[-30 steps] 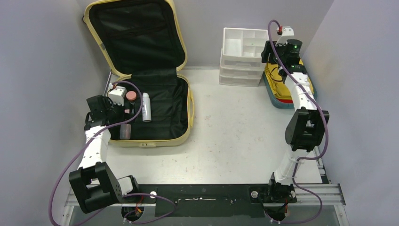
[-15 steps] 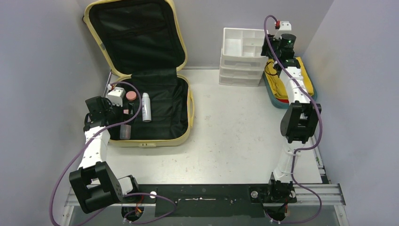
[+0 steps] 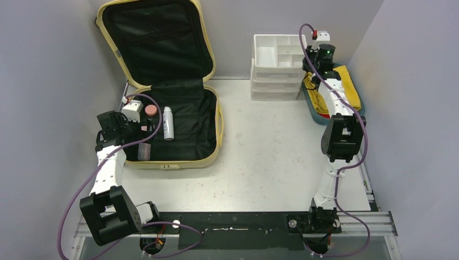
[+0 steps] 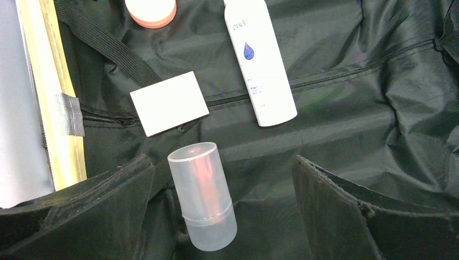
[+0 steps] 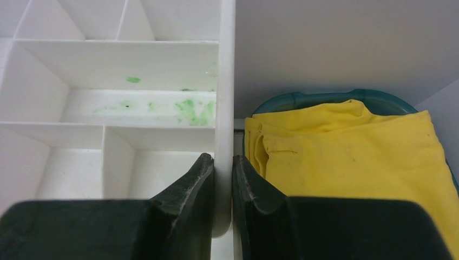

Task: Open, take out, and arrange the luggage
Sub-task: Adjust the storage box at the center of the board.

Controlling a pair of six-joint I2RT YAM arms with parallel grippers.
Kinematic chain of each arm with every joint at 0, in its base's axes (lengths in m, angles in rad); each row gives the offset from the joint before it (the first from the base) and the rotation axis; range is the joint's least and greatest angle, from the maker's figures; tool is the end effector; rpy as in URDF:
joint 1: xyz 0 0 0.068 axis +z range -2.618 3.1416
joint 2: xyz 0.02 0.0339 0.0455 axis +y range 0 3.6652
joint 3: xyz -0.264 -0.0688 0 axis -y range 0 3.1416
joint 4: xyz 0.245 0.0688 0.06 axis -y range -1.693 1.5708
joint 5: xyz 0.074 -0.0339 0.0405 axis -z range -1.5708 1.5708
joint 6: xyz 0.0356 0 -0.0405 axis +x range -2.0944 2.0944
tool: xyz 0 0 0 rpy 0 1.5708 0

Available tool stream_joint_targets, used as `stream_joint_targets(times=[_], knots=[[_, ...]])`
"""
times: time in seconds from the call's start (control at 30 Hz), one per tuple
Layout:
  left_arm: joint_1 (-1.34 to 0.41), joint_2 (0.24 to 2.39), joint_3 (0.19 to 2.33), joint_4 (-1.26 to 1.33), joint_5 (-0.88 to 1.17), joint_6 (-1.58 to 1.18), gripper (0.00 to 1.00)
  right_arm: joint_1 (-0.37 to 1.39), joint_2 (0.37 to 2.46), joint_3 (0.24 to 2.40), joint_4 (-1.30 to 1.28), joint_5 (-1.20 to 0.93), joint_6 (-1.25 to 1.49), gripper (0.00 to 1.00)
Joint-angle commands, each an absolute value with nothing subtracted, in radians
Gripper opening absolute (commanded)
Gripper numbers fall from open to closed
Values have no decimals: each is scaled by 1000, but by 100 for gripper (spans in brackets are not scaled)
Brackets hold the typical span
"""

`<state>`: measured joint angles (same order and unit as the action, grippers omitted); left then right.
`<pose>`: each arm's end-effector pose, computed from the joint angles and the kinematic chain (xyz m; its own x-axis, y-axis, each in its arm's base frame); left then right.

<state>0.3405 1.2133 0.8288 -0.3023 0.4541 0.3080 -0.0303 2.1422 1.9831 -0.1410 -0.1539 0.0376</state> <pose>0.2495 0.0718 0.2573 -0.5636 0.0893 -0.8212 0.1999 0.9793 -0.0306 0.5184 -0.0103 0.3237 -0.2997 0.0462 -0.9529 -0.1052 0.9911 0.0812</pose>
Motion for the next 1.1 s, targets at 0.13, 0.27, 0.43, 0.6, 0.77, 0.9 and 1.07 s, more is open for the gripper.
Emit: stream_joint_targets(times=[0.13, 0.27, 0.43, 0.6, 0.77, 0.9, 1.07], knots=[[352, 1178, 829, -261, 498, 296, 97, -8, 1907, 1777, -188, -142, 113, 0], [355, 1170, 830, -264, 507, 292, 97, -6, 1771, 1622, -183, -152, 168, 0], [359, 1158, 830, -265, 518, 288, 97, -6, 1624, 1462, -196, -183, 209, 0], [358, 1157, 838, -268, 533, 286, 97, -6, 1513, 1410, -286, -289, 202, 35], [294, 1188, 893, -298, 487, 316, 97, -13, 1398, 1413, -328, -323, 155, 54], [164, 1217, 971, -340, 385, 372, 97, -48, 1365, 1437, -276, -287, 129, 53], [-43, 1272, 1133, -394, 289, 450, 97, -64, 1506, 1587, -196, -206, 95, 47]])
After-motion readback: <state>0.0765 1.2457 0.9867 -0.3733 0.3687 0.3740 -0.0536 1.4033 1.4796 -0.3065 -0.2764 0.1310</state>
